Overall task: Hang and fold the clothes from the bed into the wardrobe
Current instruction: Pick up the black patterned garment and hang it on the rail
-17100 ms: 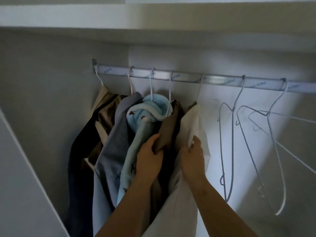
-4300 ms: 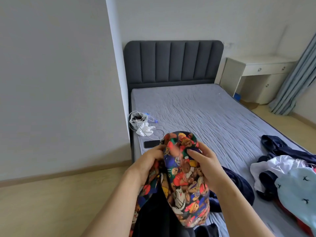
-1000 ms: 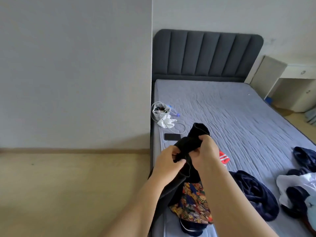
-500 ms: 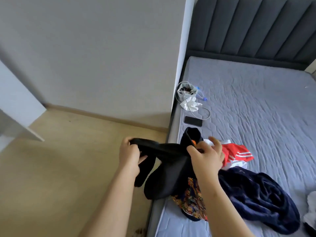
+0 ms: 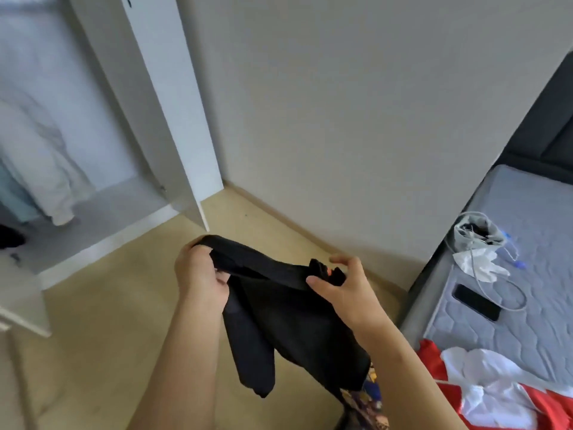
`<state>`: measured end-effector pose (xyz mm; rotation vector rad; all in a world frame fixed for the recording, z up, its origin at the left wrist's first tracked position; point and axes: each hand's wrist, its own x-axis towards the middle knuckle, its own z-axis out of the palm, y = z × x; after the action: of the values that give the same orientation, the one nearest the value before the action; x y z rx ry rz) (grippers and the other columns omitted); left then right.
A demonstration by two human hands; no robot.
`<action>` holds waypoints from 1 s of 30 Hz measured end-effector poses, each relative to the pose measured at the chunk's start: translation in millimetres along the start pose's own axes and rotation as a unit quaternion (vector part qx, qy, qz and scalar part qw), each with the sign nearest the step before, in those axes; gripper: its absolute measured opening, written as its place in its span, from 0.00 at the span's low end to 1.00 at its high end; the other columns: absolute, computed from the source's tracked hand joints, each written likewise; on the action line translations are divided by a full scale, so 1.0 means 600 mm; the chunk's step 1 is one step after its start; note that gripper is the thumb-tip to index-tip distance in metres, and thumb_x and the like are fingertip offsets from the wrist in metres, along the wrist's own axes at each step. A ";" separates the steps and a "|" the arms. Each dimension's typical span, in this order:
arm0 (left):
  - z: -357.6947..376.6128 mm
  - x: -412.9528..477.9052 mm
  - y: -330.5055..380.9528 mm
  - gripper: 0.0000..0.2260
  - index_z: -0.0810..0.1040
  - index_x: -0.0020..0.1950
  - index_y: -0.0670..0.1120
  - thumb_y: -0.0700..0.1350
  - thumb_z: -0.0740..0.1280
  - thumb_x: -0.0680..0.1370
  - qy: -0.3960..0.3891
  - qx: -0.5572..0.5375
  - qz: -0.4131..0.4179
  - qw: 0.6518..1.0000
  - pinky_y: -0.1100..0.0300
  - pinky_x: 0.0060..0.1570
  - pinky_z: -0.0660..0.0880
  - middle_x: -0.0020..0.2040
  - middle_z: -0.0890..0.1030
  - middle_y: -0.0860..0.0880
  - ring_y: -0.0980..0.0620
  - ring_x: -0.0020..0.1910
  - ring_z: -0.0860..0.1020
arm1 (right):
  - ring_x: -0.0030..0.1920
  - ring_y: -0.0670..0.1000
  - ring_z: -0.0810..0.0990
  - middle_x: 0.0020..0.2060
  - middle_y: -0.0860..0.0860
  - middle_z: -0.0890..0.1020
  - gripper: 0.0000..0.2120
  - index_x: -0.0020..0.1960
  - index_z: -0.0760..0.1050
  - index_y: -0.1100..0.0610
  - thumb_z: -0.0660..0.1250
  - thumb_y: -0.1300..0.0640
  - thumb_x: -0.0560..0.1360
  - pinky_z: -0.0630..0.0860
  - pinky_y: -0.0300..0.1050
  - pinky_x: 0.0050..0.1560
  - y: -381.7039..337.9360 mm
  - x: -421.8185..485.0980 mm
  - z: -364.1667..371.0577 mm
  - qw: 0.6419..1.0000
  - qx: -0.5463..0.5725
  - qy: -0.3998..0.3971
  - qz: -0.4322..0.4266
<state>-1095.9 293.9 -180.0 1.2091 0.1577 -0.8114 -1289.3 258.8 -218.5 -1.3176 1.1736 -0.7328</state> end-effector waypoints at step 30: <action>-0.346 0.548 0.595 0.09 0.73 0.43 0.46 0.32 0.63 0.72 0.230 -0.055 0.223 0.946 0.59 0.32 0.72 0.37 0.75 0.45 0.51 0.36 0.75 | 0.40 0.50 0.80 0.35 0.47 0.81 0.08 0.37 0.75 0.47 0.72 0.57 0.70 0.76 0.46 0.41 -0.270 0.437 0.860 0.959 -0.094 -0.179 -0.201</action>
<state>-572.8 362.1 -154.5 1.2487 0.2926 -0.1157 -696.7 161.5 -192.6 -1.7936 0.7029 -0.6412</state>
